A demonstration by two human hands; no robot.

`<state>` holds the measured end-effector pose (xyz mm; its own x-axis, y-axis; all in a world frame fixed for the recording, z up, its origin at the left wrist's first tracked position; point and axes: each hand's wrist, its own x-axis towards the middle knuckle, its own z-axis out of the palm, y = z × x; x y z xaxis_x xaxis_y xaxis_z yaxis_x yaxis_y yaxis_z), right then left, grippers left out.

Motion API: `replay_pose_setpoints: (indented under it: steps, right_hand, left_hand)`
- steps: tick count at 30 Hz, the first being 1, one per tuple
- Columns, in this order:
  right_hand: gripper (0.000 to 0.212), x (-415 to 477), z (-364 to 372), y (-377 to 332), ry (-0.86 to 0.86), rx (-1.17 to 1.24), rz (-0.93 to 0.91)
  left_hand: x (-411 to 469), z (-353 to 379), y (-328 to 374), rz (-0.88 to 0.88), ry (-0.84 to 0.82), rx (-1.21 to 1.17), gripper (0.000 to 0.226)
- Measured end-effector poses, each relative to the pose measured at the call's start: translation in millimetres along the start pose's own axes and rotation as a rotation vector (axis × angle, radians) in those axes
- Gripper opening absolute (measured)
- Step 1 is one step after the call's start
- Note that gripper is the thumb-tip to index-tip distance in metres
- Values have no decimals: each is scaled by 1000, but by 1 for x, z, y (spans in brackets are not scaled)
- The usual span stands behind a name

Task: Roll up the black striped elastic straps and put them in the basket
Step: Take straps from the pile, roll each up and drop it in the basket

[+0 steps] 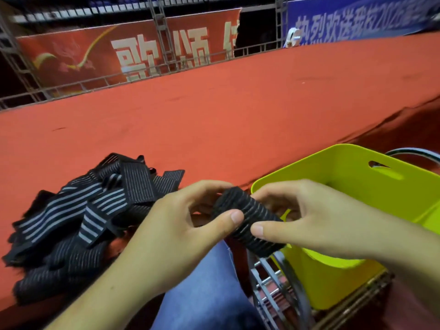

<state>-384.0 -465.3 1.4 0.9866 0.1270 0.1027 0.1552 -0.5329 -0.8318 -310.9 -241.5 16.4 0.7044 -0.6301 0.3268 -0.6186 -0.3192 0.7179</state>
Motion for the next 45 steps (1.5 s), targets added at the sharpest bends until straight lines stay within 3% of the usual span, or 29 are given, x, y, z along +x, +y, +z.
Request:
replay_pose_setpoints:
  steps: [5,8,13,22,29,35,40,45]
  right_hand:
    - [19,2,-41,22,10,-58,51]
    - [21,13,-70,42,-15,-85,173]
    - [35,39,-109,104,28,-362,428]
    - [37,80,-91,177,-193,-589,860]
    - [47,101,-93,166,-349,-760,979]
    - [58,100,-76,176,-325,-788,1045]
    - [64,85,-69,185,-202,-901,982]
    - [56,81,-58,186,-202,-972,876]
  left_hand:
    - [49,30,4,54,-86,13,21]
    - [76,49,-3,58,-139,68,25]
    - [102,61,-30,21,-198,257,38]
    - [86,74,-53,10,-250,340,28]
    - [94,81,-55,20,-194,378,21]
    - [89,82,-59,1,-178,331,19]
    - [85,83,-59,18,-174,328,18]
    - [82,84,-63,55,-170,311,19]
